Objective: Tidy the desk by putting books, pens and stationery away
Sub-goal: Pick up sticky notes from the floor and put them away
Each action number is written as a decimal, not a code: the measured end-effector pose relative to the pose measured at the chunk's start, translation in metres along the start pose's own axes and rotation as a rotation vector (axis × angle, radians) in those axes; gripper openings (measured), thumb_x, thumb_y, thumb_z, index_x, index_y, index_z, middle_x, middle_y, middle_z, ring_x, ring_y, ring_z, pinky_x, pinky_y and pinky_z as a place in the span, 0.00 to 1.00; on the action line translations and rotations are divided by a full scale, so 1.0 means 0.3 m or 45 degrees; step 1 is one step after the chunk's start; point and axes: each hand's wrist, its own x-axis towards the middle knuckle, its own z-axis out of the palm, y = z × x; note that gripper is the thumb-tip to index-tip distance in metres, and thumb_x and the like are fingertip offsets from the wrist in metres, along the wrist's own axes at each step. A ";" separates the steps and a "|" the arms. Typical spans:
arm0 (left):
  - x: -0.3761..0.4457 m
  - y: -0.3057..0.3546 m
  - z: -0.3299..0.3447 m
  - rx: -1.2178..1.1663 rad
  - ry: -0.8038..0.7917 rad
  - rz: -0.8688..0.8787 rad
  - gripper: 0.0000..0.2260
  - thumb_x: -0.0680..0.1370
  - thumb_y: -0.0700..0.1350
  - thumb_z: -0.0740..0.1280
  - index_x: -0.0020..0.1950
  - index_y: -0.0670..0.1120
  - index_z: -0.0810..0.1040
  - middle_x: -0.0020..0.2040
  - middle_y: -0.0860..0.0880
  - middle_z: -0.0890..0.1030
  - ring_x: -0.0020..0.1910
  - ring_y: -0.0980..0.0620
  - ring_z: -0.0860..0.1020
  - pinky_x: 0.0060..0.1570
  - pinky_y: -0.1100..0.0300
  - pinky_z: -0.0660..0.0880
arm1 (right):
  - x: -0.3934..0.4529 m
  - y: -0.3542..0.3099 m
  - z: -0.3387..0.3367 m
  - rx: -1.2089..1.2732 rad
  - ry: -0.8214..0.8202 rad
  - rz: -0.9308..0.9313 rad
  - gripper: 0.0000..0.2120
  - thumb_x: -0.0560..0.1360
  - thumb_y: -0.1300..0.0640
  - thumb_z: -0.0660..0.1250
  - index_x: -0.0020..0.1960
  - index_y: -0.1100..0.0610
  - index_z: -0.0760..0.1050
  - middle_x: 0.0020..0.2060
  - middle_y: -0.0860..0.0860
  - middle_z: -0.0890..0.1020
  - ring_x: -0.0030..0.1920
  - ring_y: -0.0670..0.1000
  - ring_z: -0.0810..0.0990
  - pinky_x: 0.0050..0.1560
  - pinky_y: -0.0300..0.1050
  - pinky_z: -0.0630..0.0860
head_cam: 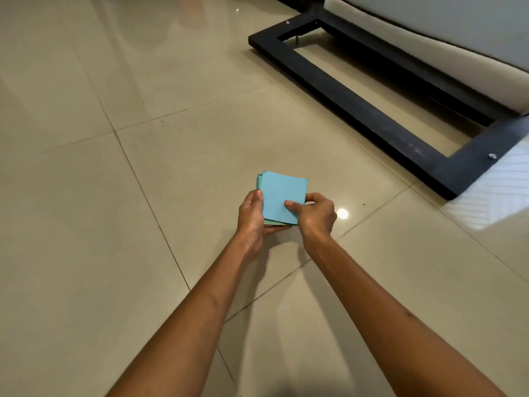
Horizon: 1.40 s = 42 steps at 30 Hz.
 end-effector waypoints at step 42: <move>-1.949 0.784 1.532 1.043 -0.924 -0.007 0.07 0.82 0.46 0.54 0.56 0.50 0.69 0.49 0.46 0.77 0.43 0.46 0.79 0.26 0.59 0.77 | -1.059 -0.979 -2.154 0.697 0.764 0.672 0.09 0.82 0.55 0.52 0.53 0.56 0.69 0.52 0.58 0.77 0.53 0.59 0.78 0.43 0.51 0.80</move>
